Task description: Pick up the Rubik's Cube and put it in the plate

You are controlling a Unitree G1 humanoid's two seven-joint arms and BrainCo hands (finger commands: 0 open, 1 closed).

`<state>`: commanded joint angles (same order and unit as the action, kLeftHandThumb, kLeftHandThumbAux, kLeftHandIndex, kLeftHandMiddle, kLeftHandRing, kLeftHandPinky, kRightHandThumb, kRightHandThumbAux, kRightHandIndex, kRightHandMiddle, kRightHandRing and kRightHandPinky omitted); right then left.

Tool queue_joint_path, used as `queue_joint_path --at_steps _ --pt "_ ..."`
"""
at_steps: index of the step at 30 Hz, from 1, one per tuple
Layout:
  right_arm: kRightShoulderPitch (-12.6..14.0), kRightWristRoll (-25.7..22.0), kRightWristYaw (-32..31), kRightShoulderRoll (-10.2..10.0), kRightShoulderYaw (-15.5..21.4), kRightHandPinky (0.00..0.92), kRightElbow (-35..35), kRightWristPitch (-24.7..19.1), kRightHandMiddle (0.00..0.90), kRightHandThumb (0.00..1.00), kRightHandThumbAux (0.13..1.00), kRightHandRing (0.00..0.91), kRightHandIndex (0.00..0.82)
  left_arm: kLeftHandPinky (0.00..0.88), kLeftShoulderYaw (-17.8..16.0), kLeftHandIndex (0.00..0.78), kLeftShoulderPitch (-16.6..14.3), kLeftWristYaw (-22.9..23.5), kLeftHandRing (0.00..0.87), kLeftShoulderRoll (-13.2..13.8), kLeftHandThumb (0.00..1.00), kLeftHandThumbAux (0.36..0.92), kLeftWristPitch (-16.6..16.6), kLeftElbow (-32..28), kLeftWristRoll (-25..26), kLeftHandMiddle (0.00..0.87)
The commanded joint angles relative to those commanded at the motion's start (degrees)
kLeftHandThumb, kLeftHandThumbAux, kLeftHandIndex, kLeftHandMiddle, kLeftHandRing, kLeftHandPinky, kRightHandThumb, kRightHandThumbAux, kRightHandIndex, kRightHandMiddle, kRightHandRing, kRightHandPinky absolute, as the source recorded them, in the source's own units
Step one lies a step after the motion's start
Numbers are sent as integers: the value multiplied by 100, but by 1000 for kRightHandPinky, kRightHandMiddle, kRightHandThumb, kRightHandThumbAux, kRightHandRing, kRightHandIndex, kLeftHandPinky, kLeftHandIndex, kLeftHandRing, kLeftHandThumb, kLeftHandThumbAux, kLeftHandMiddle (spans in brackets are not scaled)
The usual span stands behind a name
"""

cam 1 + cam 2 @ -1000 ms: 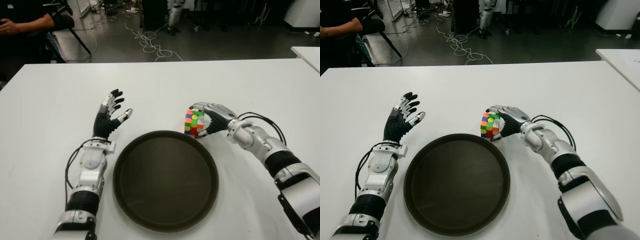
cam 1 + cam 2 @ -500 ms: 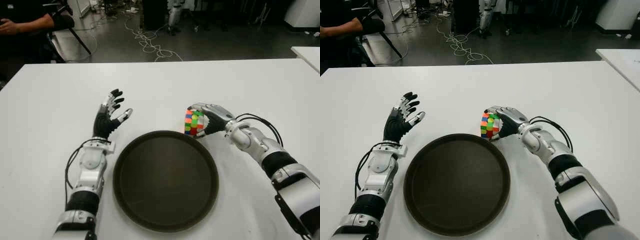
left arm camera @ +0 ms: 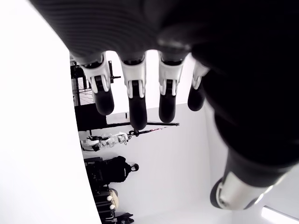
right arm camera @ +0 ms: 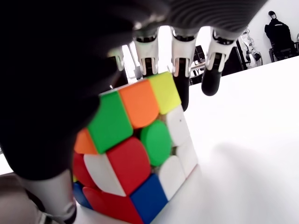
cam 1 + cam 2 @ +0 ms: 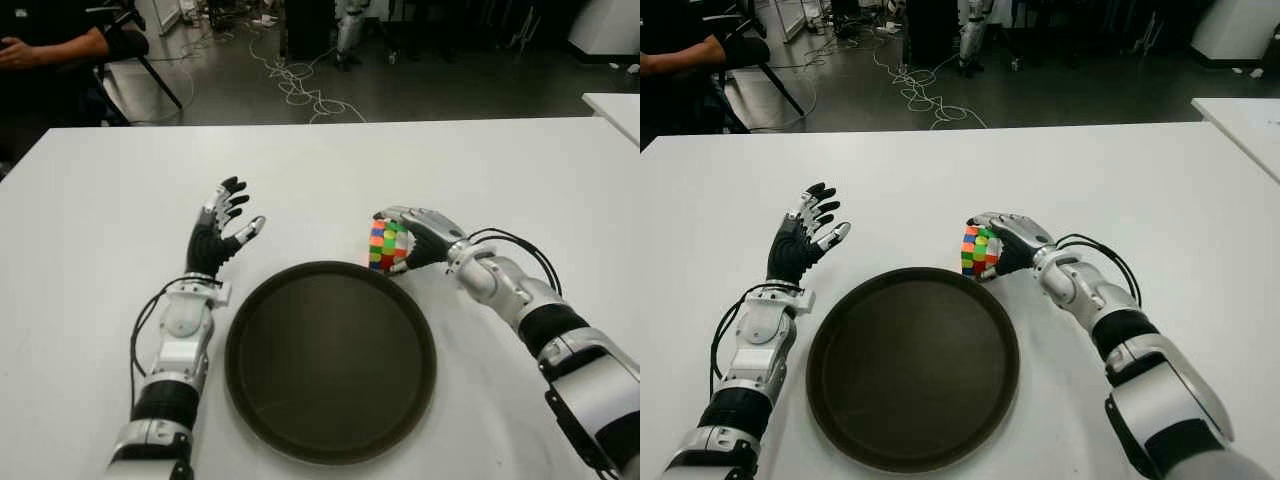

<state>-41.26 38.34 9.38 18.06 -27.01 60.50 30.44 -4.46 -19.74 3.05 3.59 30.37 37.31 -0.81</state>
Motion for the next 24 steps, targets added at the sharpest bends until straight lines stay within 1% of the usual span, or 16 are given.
queue_joint_path --at_steps 3,5,16,24 --pt "1 18 131 -8 -12 274 33 62 249 0 776 261 219 130 -3 88 0 16 146 -2 32 733 -6 2 16 158" --pt "-3 32 186 -4 -25 281 54 83 254 0 781 267 221 130 -3 87 4 31 146 -4 35 733 -7 -1 27 157" --pt "-37 42 271 -13 -52 246 138 126 224 0 787 238 189 131 -22 82 9 54 142 -22 41 737 -22 -19 48 153" --pt "-47 38 275 -24 -56 273 168 114 224 0 783 249 188 118 -12 86 20 17 139 -31 39 732 1 -60 17 158"
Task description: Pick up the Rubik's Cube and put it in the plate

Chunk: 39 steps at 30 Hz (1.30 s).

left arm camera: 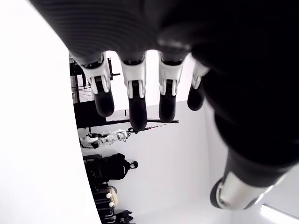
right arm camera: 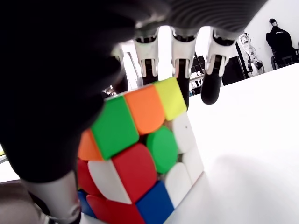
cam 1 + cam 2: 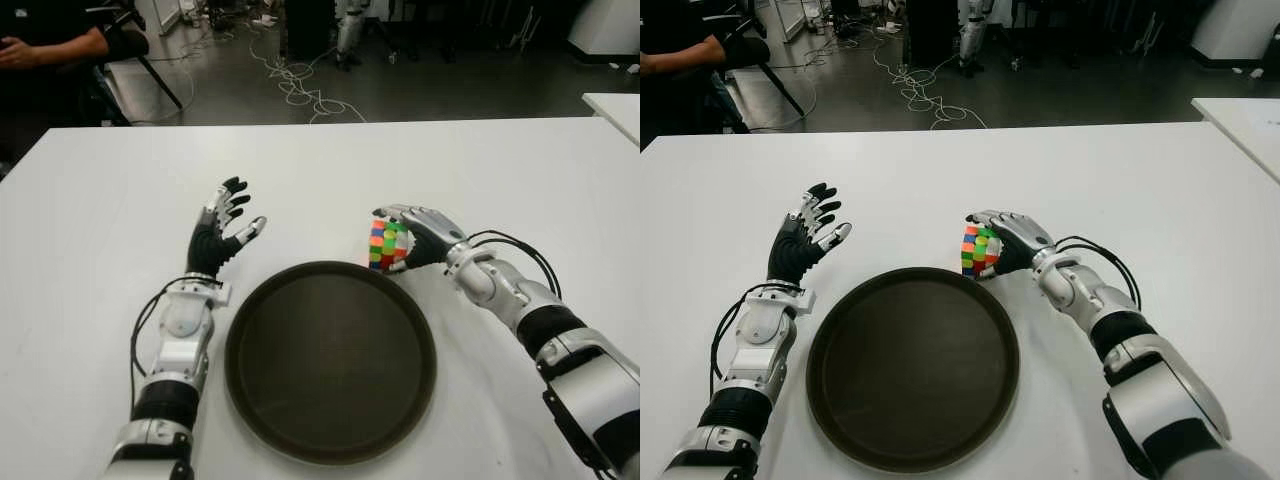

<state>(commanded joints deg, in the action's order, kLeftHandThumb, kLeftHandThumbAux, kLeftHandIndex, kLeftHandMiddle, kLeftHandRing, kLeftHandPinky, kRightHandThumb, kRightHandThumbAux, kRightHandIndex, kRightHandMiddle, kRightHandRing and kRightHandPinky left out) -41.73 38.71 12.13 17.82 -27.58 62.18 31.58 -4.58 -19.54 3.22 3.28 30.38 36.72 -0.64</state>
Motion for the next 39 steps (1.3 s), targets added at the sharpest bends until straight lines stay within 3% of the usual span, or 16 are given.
queue_joint_path --at_steps 16,18,21,26,31,39 --pt "-7 88 203 10 -46 281 27 -38 228 0 845 251 179 138 19 98 14 -101 158 -11 22 722 -62 -28 -60 174" --pt "-10 139 298 16 -76 283 31 -64 230 42 873 251 184 140 12 97 5 -97 158 -14 27 723 -40 3 -41 173" --pt "-12 192 429 21 -114 272 36 -98 229 251 893 245 196 131 0 94 -11 -83 152 -27 39 727 -23 30 -5 169" --pt "2 221 634 19 -141 261 55 -112 217 401 885 231 185 118 9 87 17 -76 144 -41 30 722 -49 -45 5 163" --pt "5 187 759 -9 -135 252 86 -125 214 472 880 223 193 116 17 78 42 -65 133 -39 28 731 -73 -103 5 150" --pt "20 127 883 -34 -95 257 101 -175 225 500 873 232 195 130 17 82 72 -94 142 -60 28 726 -127 -179 1 154"
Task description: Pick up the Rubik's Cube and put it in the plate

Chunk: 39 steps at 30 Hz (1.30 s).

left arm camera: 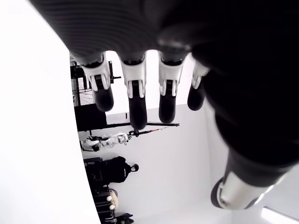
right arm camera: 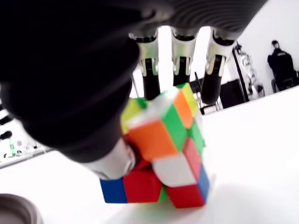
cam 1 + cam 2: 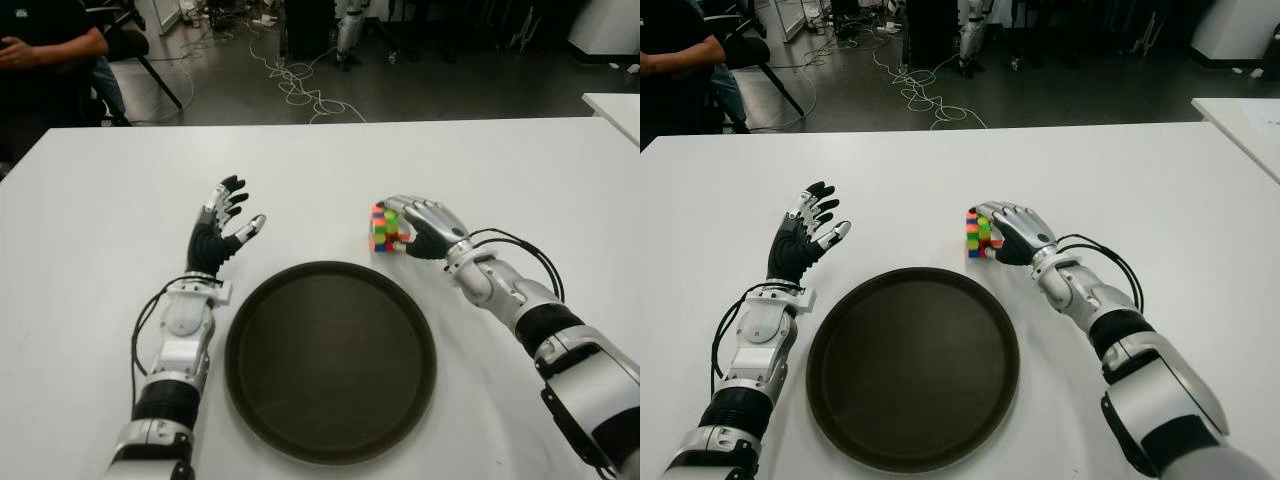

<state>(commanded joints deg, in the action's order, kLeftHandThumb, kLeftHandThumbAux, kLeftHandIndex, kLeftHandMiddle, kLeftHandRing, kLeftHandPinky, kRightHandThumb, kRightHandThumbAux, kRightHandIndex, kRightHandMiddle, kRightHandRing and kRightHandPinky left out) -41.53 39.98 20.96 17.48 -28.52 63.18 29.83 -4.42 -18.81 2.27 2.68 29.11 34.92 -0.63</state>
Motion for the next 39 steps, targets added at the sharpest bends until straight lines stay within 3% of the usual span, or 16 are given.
queue_joint_path --at_steps 12,24,39 --pt "34 -76 295 -50 85 259 68 34 268 538 858 270 212 134 14 83 3 -95 143 2 29 711 42 17 -70 156" --pt "42 -101 537 -85 138 246 166 183 303 492 866 296 218 145 10 89 14 -128 151 -31 46 730 91 24 -19 163" --pt "-8 -66 656 -93 175 251 355 402 319 509 861 312 218 116 44 80 10 -122 133 -21 34 730 86 8 -46 149"
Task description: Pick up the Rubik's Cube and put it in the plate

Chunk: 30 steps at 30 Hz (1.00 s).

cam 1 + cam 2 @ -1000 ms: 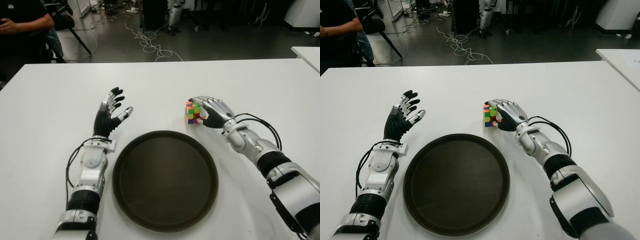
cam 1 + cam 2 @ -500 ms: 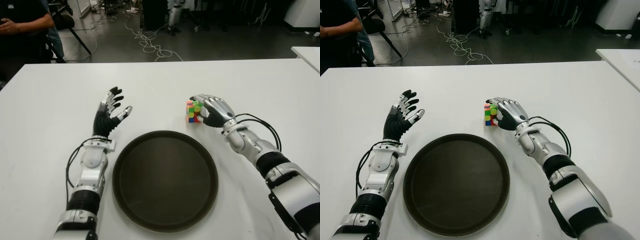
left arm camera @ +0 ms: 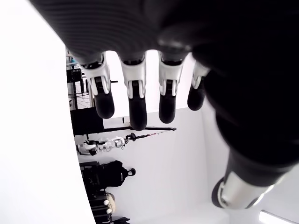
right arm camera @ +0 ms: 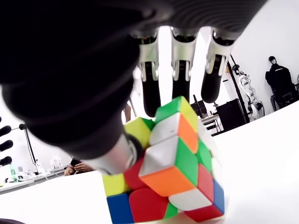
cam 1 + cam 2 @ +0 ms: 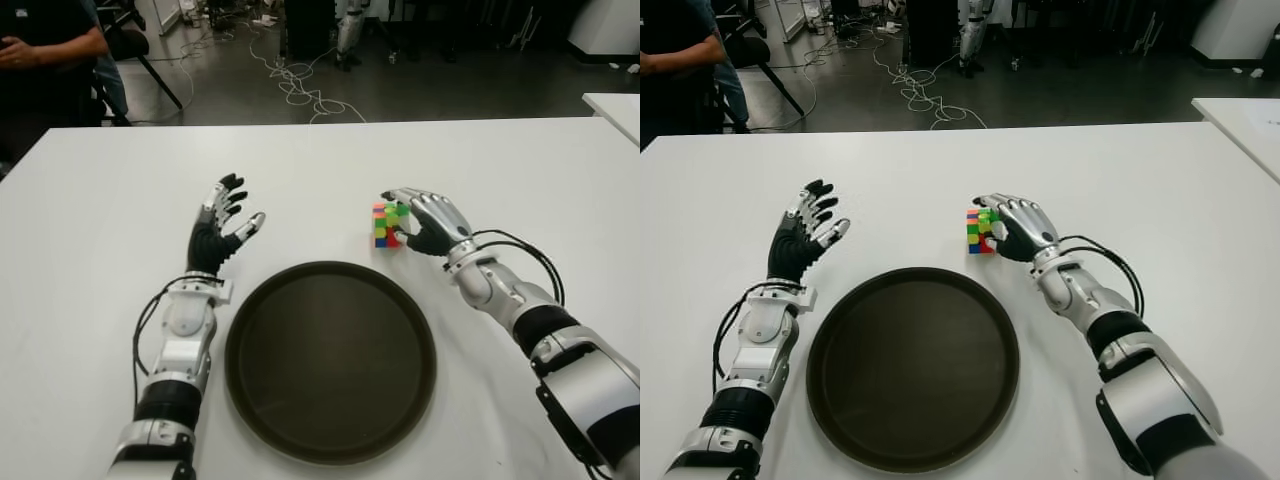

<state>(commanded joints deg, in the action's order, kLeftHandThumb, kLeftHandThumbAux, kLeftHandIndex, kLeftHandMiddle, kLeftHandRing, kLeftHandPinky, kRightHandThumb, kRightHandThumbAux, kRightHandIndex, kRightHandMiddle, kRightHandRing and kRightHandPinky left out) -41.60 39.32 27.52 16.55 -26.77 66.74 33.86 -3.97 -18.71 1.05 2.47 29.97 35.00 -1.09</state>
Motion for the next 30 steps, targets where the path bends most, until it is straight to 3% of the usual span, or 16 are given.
queue_joint_path --at_steps 11,19,26,30 --pt "1 -30 32 -21 38 252 27 40 293 581 843 294 213 127 7 83 -25 43 144 14 35 728 -21 38 44 154" --pt "9 -105 22 -68 115 292 64 75 292 531 850 299 222 124 19 81 -37 27 141 34 34 717 8 62 7 151" --pt "10 -104 88 -58 116 287 78 174 315 588 853 322 223 119 27 80 -41 39 141 44 27 709 -43 54 10 153" --pt "-2 -80 124 -49 98 286 91 186 326 541 854 323 228 128 22 83 -44 27 143 35 31 708 -43 57 18 155"
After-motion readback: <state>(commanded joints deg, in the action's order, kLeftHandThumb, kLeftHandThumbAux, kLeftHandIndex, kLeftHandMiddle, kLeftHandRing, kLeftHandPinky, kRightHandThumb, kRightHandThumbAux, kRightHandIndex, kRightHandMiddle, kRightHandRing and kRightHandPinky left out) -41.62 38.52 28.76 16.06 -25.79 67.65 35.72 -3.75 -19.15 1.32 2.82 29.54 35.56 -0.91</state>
